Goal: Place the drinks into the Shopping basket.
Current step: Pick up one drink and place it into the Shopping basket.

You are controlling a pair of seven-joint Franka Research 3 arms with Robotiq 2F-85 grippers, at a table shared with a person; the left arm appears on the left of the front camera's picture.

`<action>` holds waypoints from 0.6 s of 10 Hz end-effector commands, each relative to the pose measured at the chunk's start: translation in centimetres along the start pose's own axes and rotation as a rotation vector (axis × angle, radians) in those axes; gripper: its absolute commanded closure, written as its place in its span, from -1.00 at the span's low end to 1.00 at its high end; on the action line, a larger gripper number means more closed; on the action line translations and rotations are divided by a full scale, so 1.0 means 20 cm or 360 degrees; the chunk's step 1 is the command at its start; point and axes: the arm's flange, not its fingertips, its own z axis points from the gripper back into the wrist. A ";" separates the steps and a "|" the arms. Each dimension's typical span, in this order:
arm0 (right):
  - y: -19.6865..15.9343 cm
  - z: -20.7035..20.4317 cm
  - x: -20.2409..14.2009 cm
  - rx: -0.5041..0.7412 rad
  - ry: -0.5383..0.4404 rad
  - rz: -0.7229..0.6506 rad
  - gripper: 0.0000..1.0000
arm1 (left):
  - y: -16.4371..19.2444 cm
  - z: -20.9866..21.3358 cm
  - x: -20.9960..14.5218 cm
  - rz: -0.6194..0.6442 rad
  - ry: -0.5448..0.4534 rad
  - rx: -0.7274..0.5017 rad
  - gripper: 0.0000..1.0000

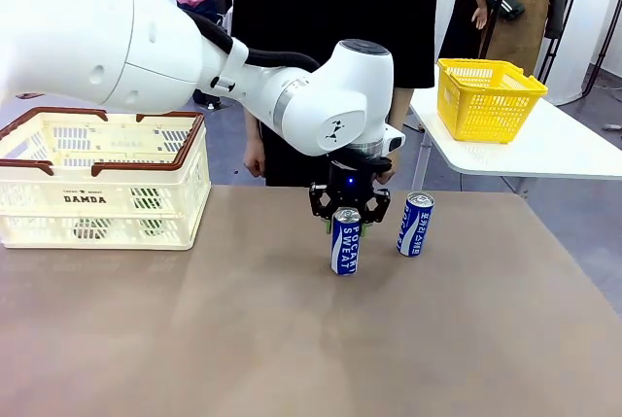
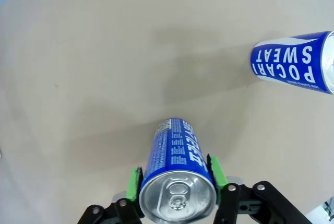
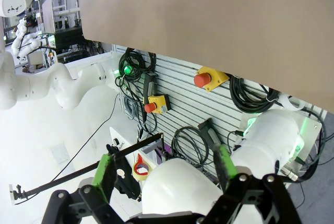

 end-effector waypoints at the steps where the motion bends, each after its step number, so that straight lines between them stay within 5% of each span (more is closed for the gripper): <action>1: 0.01 0.01 0.00 0.0013 -0.0003 0.0022 -1.00 | -0.02 0.01 0.00 0.0035 -0.0005 0.0037 1.00; 6: 0.01 0.01 0.00 0.0013 -0.0003 0.0022 -1.00 | 0.00 0.07 -0.01 0.0006 -0.0019 0.0019 1.00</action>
